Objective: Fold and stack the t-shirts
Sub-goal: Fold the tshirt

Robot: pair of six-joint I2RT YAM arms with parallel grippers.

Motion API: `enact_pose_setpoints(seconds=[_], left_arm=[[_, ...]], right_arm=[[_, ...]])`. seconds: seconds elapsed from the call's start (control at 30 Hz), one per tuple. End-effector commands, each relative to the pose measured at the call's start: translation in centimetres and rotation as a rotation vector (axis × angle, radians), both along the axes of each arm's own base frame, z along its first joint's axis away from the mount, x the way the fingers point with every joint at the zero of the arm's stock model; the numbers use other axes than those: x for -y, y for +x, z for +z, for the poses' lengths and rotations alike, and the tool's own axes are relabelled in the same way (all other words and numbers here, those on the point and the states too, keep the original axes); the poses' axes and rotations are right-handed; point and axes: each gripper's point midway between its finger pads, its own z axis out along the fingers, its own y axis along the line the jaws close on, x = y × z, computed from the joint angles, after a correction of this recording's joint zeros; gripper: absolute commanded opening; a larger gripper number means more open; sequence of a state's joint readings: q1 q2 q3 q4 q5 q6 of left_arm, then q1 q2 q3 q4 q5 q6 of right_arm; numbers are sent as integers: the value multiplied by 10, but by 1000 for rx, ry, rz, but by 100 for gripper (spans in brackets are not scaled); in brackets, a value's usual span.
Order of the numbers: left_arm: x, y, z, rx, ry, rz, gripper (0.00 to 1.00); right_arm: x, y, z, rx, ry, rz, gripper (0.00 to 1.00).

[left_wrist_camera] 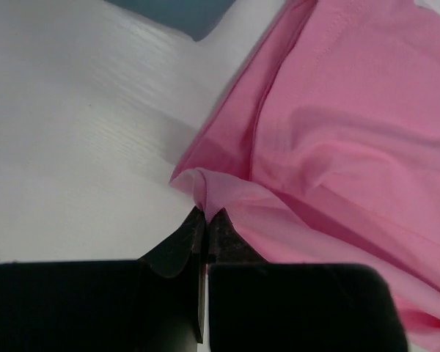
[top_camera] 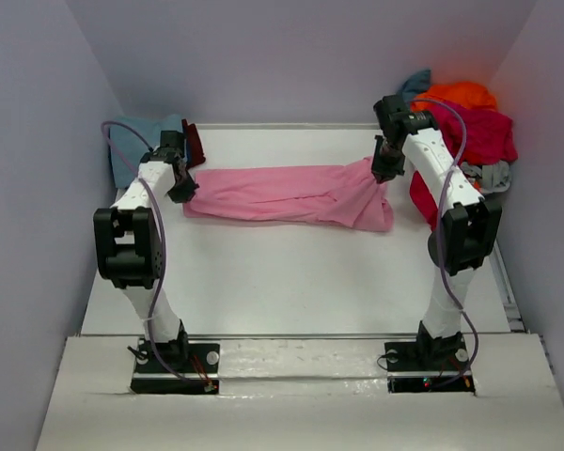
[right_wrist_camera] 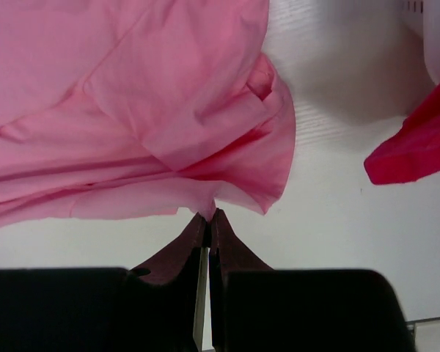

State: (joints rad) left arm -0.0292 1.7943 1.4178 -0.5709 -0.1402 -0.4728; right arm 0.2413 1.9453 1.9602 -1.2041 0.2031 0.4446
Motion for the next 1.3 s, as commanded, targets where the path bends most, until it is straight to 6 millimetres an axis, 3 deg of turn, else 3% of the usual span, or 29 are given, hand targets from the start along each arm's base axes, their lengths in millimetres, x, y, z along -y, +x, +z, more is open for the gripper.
enact_pose_setpoints(seconds=[0.0, 0.13, 0.3, 0.47, 0.63, 0.93, 1.1, 1.27], left_arm=[[-10, 20, 3, 15, 30, -1, 6], [-8, 33, -6, -4, 19, 0, 6], [-7, 48, 8, 27, 17, -6, 6], [-6, 63, 4, 18, 12, -6, 6], [-4, 74, 3, 23, 3, -9, 6], [0, 75, -20, -10, -12, -26, 6], [-2, 74, -31, -27, -4, -18, 6], [-2, 75, -36, -33, -3, -17, 6]], right_arm=[[23, 29, 19, 62, -3, -49, 7], [37, 41, 18, 68, 10, -88, 7], [45, 46, 19, 80, 12, -108, 7], [51, 54, 12, 70, 22, -127, 7], [46, 56, -9, 27, 42, -115, 7], [35, 56, -57, -52, 86, -88, 7], [32, 65, -77, -63, 97, -89, 7], [33, 75, -84, -71, 83, -100, 7]])
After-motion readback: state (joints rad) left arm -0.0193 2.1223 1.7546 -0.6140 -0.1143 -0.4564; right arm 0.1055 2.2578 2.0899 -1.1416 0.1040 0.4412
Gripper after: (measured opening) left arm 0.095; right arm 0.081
